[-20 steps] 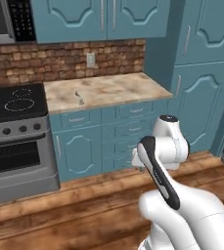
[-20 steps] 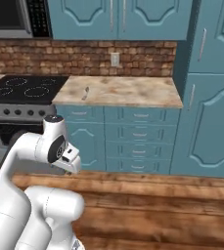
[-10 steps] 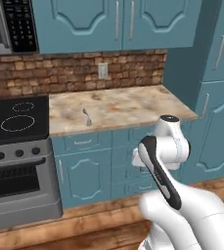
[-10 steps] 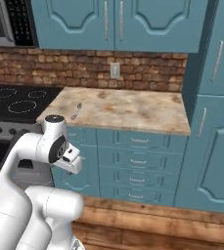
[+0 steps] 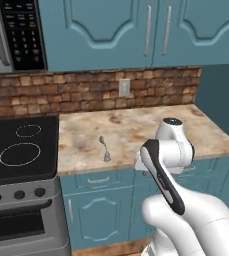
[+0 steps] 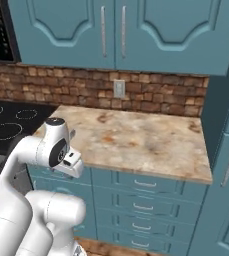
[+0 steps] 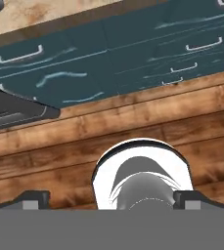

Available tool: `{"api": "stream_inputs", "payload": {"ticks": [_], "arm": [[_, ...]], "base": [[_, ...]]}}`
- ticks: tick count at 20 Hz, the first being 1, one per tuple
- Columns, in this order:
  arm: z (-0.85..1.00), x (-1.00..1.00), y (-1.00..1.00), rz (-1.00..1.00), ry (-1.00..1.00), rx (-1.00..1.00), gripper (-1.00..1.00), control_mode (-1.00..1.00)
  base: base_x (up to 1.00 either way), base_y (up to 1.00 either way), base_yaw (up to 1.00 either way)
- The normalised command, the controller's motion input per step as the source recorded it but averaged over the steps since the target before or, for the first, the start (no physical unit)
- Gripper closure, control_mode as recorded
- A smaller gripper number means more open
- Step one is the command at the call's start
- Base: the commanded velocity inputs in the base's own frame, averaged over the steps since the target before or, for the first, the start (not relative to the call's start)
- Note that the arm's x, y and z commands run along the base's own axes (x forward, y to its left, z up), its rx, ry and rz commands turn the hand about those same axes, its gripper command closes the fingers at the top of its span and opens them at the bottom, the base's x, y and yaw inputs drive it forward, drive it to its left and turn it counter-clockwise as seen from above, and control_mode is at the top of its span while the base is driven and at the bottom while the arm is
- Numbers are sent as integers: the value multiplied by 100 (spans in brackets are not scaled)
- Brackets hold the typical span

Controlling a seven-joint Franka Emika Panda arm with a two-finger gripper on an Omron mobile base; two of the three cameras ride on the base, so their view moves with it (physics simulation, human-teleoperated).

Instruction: Take the fork and place it on the left side of the plate. Then take the spoon and place it on the right side of the plate. Make sure they're directly next to the plate.

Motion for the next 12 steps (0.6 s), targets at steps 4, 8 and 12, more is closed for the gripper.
{"api": "stream_inputs", "payload": {"ticks": [4,8,12], "arm": [[0,0,0,0,0,0,-100,100],[0,0,0,0,0,0,-100,100],[0,0,0,0,0,0,-100,100]], "base": [[97,-13,6],[61,-12,1],[0,-4,0]]}}
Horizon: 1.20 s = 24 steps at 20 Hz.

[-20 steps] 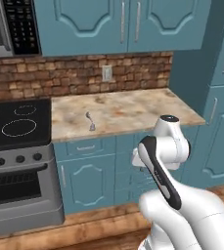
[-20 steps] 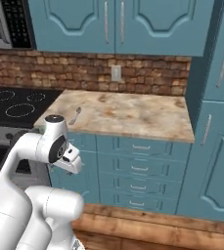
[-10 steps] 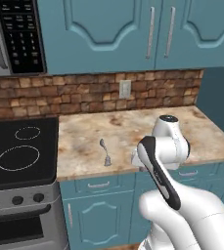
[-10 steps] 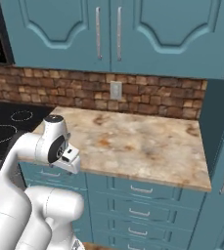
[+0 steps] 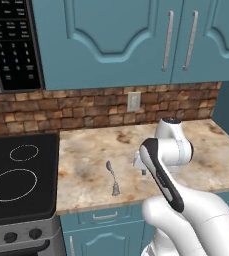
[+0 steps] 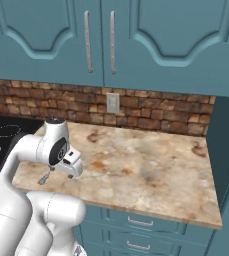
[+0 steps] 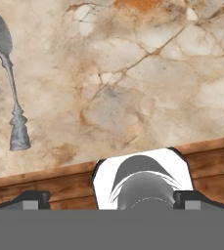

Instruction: Take the fork and place it on the left side of the plate. Then take the spoon and place it on the right side of the plate. Make sure they're directly next to the plate.

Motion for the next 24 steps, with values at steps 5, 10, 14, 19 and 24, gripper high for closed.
{"api": "stream_inputs", "payload": {"ticks": [5,10,14,19,24], "arm": [[0,0,0,0,0,0,-100,100],[0,0,0,0,0,0,-100,100],[0,0,0,0,0,0,-100,100],[0,0,0,0,0,0,-100,-100],[0,0,0,0,0,0,-100,-100]], "base": [[0,0,0],[0,0,0],[0,0,0],[0,0,0],[0,0,0]]}}
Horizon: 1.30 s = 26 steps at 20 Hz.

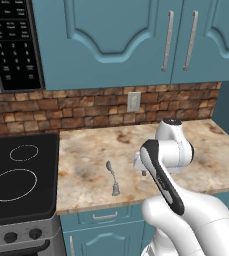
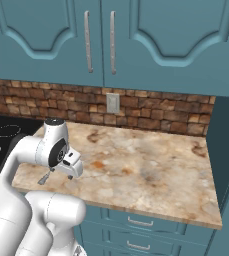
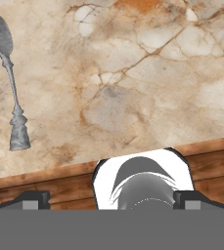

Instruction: Take the fork and place it on the left side of the plate. Then take the spoon and place it on the right side of the plate. Make sure they're directly next to the plate.

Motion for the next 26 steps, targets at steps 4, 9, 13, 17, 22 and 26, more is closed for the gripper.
{"api": "stream_inputs", "payload": {"ticks": [4,9,13,17,22,26], "arm": [[0,0,0,0,0,0,-100,-100],[0,0,0,0,0,0,-100,-100],[-9,-10,5,0,1,0,-100,-100],[-14,-1,48,0,0,-3,-100,-100],[-9,1,46,0,0,-1,-100,-100],[-2,7,34,0,0,0,-100,-100]], "base": [[0,0,0],[0,0,0],[0,0,0],[0,0,0],[0,0,0],[0,0,0]]}}
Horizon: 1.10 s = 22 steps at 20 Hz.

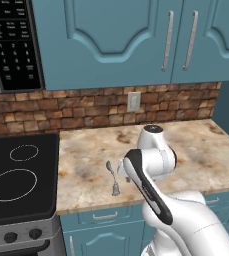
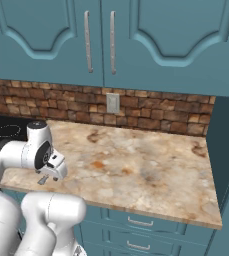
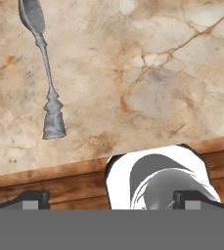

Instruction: Take the fork and place it on the left side of the plate. Then take the spoon and place it on the right side of the plate. Make sure they're directly next to the plate.

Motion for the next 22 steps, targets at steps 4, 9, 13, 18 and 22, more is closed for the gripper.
{"api": "stream_inputs", "payload": {"ticks": [4,9,13,18,22], "arm": [[-4,3,24,0,0,0,-100,-100],[-12,20,27,0,0,0,-100,-100],[-9,54,25,0,0,0,-100,-100],[-25,92,0,0,0,0,-100,-100],[-33,93,4,0,2,0,-100,-100]], "base": [[0,0,0],[0,0,0],[0,0,0],[0,0,0],[0,0,0]]}}
